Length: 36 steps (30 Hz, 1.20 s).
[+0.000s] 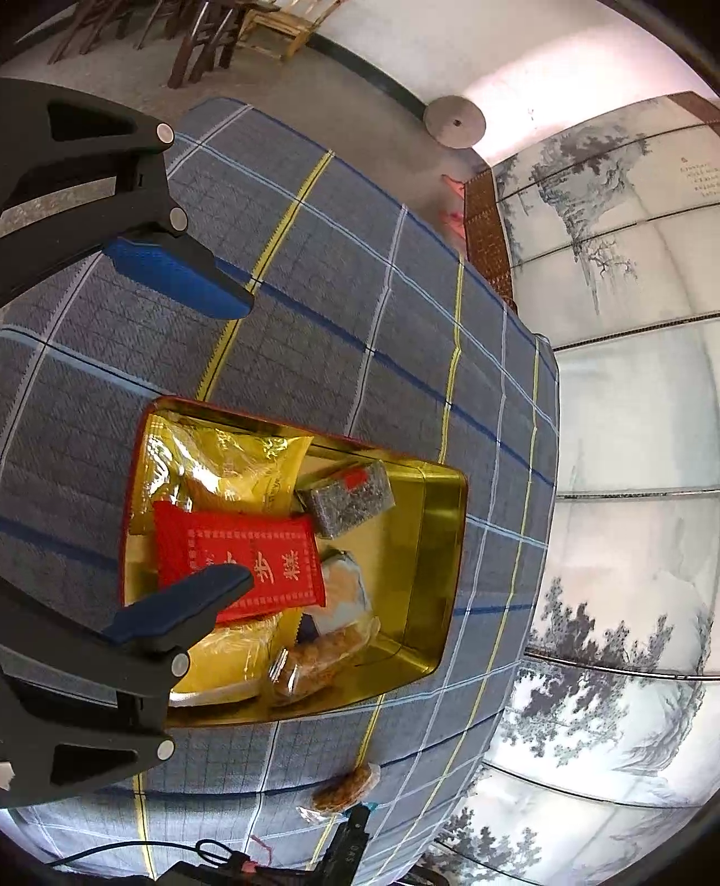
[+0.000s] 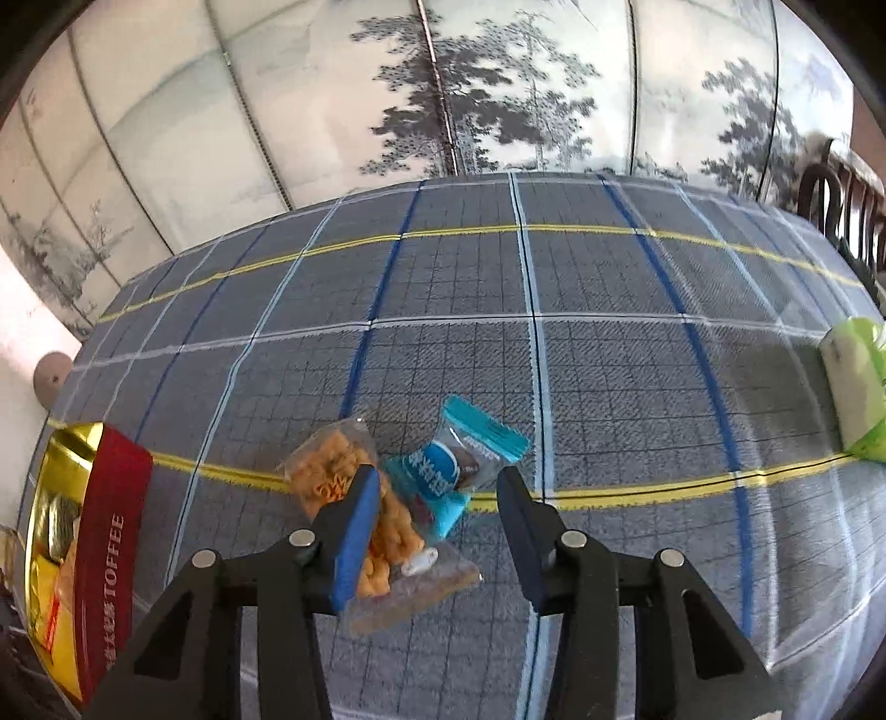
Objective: Organize snacks
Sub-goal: 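Move the right gripper to the blue wrapped packet and grasp it, then move the left gripper to the small twist bag and grasp it while the right holds the blue packet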
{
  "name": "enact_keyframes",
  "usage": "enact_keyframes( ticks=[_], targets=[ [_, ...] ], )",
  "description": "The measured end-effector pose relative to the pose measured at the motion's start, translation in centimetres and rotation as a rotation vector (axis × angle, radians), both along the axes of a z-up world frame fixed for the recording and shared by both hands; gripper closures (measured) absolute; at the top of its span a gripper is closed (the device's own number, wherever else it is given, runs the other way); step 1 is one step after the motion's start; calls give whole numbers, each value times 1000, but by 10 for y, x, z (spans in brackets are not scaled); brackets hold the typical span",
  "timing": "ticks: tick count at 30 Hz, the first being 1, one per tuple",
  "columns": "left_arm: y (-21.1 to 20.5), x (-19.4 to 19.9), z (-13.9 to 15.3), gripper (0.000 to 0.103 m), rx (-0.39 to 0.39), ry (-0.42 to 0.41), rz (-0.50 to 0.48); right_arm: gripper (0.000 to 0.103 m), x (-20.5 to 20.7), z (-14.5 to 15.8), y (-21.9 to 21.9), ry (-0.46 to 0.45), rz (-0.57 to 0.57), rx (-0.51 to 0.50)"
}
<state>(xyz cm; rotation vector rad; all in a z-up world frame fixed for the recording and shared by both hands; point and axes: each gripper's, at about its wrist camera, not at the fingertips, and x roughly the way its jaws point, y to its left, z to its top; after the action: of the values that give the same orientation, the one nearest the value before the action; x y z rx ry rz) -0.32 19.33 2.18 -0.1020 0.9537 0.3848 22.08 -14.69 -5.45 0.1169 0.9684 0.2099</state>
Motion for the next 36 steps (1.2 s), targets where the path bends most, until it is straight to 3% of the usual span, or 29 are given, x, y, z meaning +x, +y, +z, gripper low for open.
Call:
enact_keyframes(
  ticks=[6, 9, 23, 30, 36],
  targets=[
    [1, 4, -1, 15, 2, 6, 9, 58, 12, -7, 3, 5, -5, 1],
    [1, 5, -1, 15, 4, 11, 11, 68, 15, -8, 4, -4, 5, -12],
    [-7, 13, -2, 15, 9, 19, 2, 69, 25, -11, 8, -47, 64, -65],
    [-20, 20, 0, 15, 5, 13, -29, 71, 10, -11, 5, -92, 102, -96],
    [-42, 28, 1, 15, -5, 6, -76, 71, -13, -4, 1, -92, 127, -48]
  ],
)
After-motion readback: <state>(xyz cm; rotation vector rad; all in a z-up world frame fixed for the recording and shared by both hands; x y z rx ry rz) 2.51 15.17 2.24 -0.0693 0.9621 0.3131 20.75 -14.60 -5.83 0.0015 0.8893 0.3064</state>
